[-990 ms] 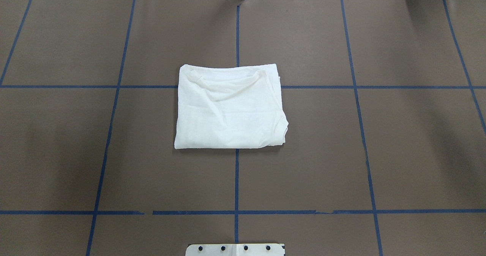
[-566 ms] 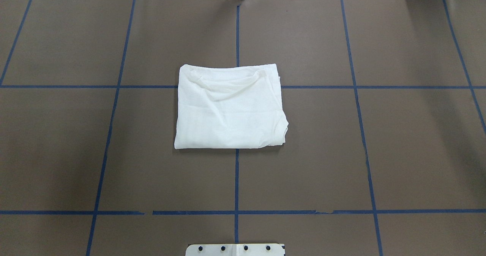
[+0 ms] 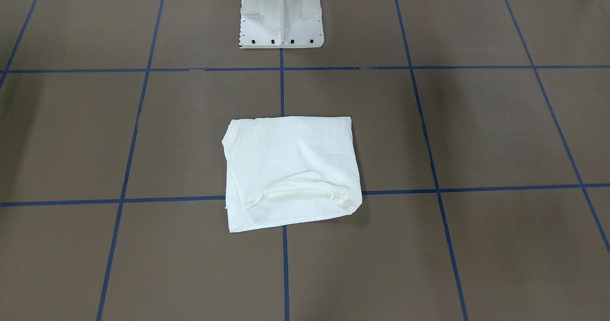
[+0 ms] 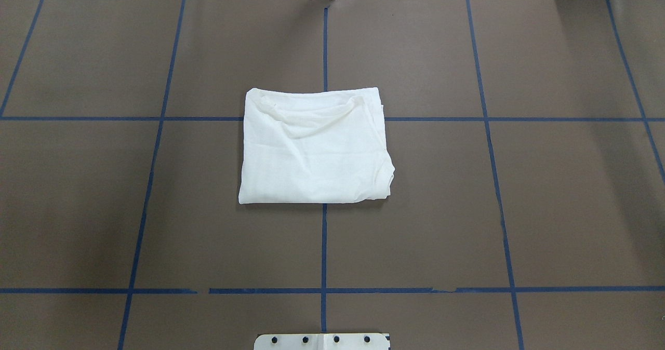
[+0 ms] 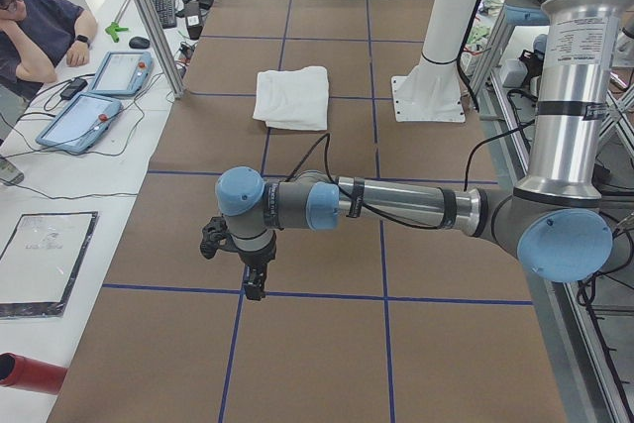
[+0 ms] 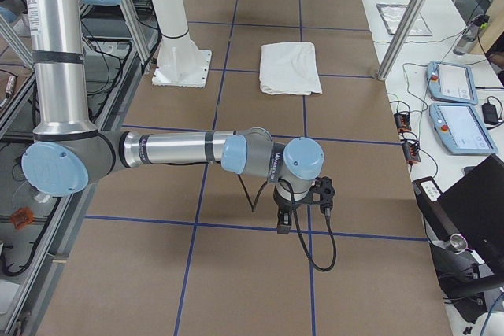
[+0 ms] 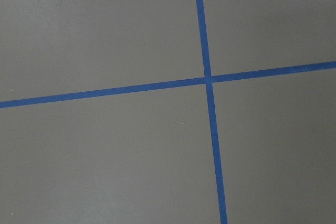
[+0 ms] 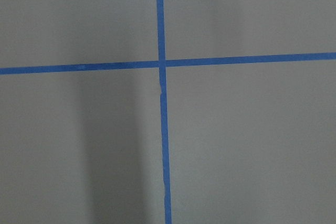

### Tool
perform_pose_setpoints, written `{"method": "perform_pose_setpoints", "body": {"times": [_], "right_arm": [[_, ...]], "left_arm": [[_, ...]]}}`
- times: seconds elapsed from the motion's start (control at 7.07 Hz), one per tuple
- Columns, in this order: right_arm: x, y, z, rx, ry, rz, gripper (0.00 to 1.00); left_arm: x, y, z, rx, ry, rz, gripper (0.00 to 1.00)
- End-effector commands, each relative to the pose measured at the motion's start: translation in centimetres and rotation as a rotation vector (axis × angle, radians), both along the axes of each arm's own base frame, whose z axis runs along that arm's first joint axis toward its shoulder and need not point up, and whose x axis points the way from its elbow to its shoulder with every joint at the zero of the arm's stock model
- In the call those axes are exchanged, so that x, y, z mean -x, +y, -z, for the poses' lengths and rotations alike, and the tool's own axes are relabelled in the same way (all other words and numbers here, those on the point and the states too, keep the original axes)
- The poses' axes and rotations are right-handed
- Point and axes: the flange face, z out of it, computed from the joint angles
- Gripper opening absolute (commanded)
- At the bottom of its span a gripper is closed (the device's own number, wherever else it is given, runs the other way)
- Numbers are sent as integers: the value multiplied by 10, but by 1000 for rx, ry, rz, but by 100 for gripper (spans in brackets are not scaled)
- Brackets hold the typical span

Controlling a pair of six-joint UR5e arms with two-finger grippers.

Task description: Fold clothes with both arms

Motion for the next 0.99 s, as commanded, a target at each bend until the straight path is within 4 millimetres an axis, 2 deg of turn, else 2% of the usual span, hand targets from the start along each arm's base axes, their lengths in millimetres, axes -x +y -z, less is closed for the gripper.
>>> {"method": "perform_pose_setpoints", "body": {"times": [0.0, 0.14, 0.42, 0.85], "right_arm": [[0, 20, -23, -10, 5, -6, 100], [0, 27, -31, -26, 13, -6, 100], [-2, 27, -37, -22, 32, -11, 100], [-2, 27, -37, -22, 30, -12, 100]], "left_arm": [[0, 1, -3, 5, 3, 0, 100], [0, 1, -2, 3, 3, 0, 100], [0, 1, 0, -2, 3, 0, 100], [0, 1, 1, -3, 3, 0, 100]]}}
